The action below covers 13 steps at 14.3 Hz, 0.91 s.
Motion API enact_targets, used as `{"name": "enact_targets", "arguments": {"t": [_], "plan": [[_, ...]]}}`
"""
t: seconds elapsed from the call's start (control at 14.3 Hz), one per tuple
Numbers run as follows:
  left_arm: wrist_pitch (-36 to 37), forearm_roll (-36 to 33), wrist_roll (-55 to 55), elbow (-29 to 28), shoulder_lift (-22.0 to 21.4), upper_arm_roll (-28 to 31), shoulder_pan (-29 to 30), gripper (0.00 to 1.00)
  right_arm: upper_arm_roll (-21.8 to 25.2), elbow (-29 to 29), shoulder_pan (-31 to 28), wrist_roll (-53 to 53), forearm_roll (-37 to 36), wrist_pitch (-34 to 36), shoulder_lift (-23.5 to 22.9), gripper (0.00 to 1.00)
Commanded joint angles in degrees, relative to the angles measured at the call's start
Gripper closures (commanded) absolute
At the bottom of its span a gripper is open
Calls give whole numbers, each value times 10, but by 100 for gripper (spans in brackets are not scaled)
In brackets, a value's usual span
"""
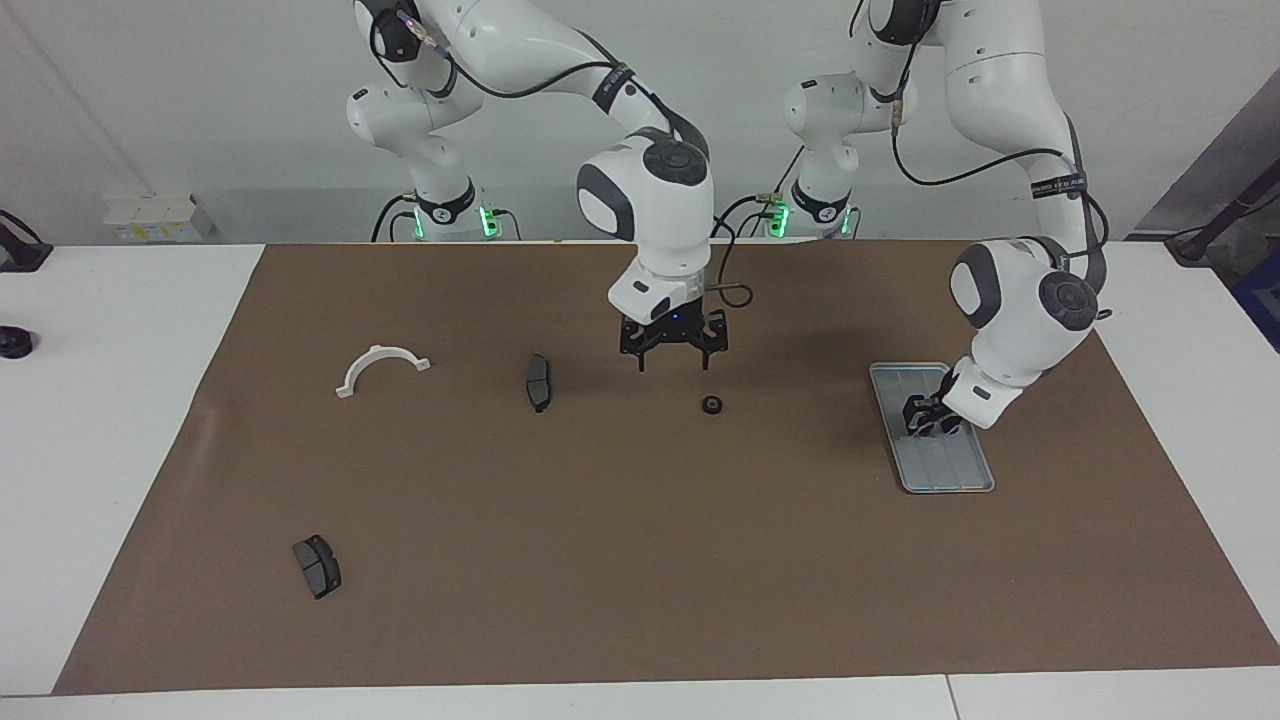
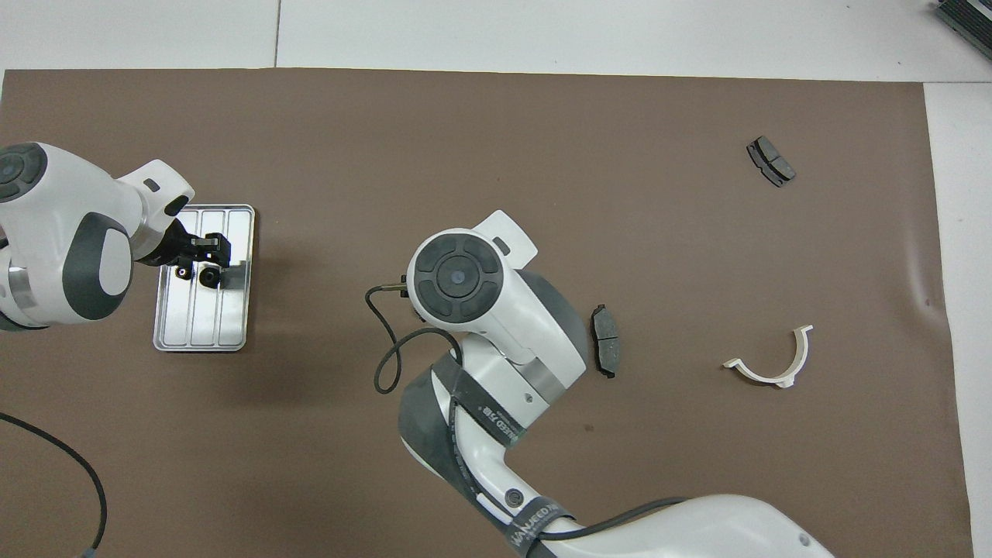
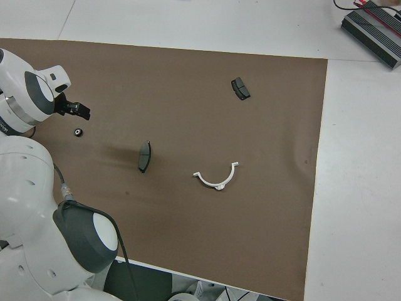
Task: Place bearing gear from tray to pile
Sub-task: 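Grasp the gear with the right gripper while the left gripper grasps another gear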
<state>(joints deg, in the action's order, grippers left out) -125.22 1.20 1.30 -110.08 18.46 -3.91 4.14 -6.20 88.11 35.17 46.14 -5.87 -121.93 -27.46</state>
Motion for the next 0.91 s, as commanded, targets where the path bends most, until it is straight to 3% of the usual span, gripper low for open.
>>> {"name": "enact_targets", "arguments": {"t": [0.0, 0.63, 0.84], "plan": [[-17, 5, 11, -36, -23, -4, 7, 39, 1, -66, 36, 50, -36, -30, -83, 0], [-33, 6, 12, -61, -28, -3, 8, 55, 1, 6, 46, 51, -57, -96, -81, 3], [-27, 6, 11, -56, -27, -3, 8, 73, 2, 38, 42, 51, -62, -132, -77, 12]]}}
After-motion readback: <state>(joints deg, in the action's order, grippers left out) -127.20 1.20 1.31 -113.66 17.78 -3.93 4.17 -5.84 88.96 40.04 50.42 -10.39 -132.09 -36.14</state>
